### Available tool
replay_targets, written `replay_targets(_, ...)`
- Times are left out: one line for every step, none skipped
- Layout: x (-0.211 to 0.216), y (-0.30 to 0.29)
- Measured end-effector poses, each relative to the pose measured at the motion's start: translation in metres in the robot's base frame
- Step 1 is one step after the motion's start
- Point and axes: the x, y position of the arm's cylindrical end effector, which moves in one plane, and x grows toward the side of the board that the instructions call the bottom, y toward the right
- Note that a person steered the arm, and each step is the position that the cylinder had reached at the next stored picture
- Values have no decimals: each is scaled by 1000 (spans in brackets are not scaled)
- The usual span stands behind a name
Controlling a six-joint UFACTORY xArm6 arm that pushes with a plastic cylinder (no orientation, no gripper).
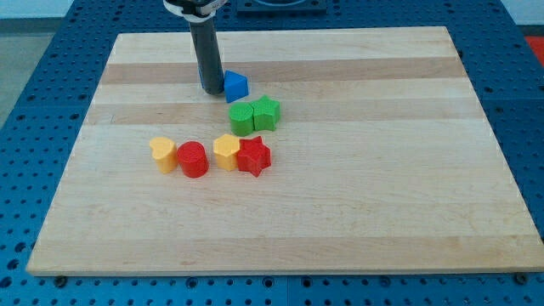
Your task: Push the blue cube into blue triangle
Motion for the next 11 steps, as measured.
replay_targets(0,-14)
replay_targets(0,-48)
replay_targets(-22,-59)
replay_targets(-51,-44)
replay_targets(-50,-16)
replay_targets(-50,4)
replay_targets(-51,15)
replay_targets(-51,24)
replay_targets(-51,42)
replay_targets(-60,81)
replay_targets(-67,106)
